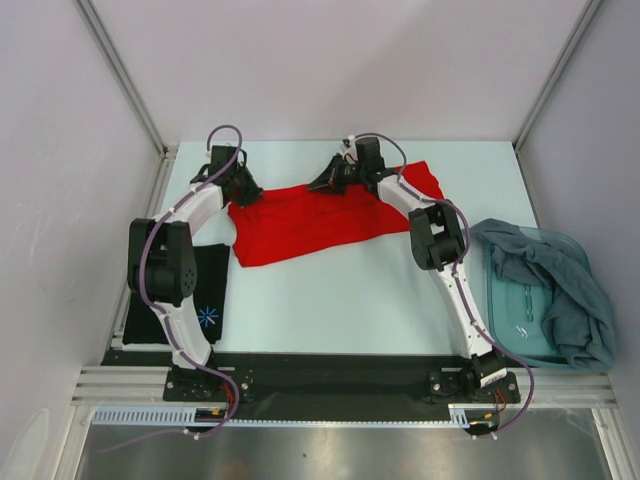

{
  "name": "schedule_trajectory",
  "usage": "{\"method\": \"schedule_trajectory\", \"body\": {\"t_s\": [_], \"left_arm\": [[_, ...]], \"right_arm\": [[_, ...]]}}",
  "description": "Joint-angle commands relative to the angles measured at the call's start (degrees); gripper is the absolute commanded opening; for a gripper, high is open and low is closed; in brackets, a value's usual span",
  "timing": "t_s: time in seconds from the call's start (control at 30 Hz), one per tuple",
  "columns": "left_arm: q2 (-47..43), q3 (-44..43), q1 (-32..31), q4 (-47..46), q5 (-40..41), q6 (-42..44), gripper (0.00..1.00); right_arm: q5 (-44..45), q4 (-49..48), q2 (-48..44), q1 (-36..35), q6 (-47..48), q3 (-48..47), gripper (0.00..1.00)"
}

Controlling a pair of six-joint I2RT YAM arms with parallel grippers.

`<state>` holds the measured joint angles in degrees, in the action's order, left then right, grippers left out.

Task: Fold and stack the t-shirts
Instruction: Fold the tshirt

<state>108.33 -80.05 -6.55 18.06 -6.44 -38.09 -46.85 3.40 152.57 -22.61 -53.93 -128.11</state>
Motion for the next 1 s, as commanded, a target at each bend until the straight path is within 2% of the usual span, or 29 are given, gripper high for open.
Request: {"method": "schedule_trajectory", "body": {"t_s": [0.0,0.2,0.33,0.6,0.97], "left_arm": [[1.2,-3.4,0.6,-1.5,-0.9,-0.1,0.0],[2.5,-4.9,0.9,-1.1,-2.0,0.8,0.0],[0.4,-3.7,0.9,-0.1,-3.1,1.3,0.0],[-7.3,2.8,0.9,2.6,-5.0,1.7,0.0],[-14.7,12.8,0.9,4.3,-7.5,2.6,0.0]], "right_arm": [[-1.9,-4.5,1.5,0.9,-1.8,-4.5,0.0],[-3.8,-3.6,3.0,1.5,-3.3,-7.0,0.0],[-5.2,0.8,0.9,1.2,-3.8,-5.7,0.0],[-8.1,4.0,-5.7,0.1,-3.1,3.7,0.0],[-8.9,2.1,-15.5,-1.3,-1.4,18.4,0.0]]}}
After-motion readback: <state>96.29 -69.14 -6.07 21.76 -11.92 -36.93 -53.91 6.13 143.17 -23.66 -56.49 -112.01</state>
